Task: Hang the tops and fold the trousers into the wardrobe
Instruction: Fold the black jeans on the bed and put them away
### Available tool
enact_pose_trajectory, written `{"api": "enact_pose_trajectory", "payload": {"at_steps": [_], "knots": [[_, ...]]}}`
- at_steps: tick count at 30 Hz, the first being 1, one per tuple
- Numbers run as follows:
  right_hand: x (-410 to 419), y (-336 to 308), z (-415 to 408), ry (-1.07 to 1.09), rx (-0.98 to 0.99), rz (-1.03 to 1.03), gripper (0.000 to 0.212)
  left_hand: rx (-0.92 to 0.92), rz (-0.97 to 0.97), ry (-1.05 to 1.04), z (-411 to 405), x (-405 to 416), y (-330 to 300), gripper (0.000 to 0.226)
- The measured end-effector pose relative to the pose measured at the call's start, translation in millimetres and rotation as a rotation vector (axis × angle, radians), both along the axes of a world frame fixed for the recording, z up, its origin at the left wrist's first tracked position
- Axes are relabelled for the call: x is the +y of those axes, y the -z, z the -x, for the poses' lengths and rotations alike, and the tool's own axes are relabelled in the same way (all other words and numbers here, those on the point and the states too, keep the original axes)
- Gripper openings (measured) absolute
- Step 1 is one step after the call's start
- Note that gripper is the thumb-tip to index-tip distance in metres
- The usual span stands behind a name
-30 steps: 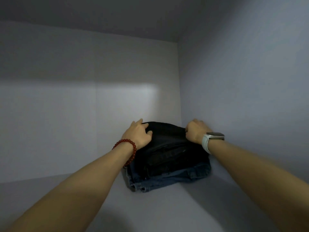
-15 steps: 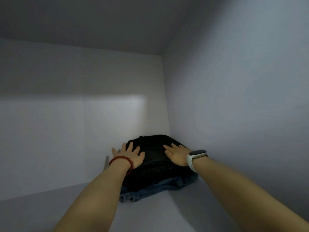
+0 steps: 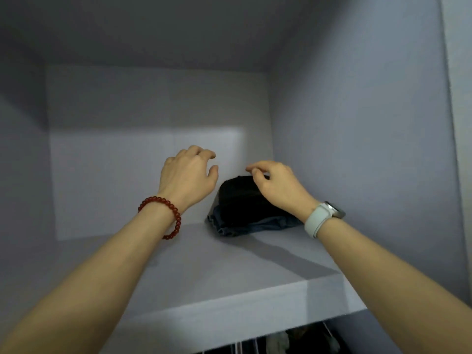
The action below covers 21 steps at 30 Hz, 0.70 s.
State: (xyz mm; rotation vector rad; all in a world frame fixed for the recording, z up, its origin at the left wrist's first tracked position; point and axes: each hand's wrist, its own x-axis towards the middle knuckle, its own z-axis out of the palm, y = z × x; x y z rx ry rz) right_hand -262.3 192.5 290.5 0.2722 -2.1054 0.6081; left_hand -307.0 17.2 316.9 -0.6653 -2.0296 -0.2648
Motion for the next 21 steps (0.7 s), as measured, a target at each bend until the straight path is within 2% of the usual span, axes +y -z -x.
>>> {"api": "enact_pose_trajectory", "payload": {"at_steps": [5,10,16,21], "knots": [[-20,25,-53,-0.128,0.007,0.175,0.028,-0.096,-0.162,0.017,-67,-28,42,0.034],[-51,89,-112,-0.321,-0.052,0.254,0.026,-0.227,-0.226,-0.052,-140,-57,118,0.033],[-110,172,-198,-0.597,-0.251,0.341,0.022,-0.388,-0.388,-0.148,-252,-111,211,0.030],[-186,251,-277,-0.804,-0.528,0.269,0.021,-0.523,-0.500,-0.324,-370,-180,296,0.028]]}}
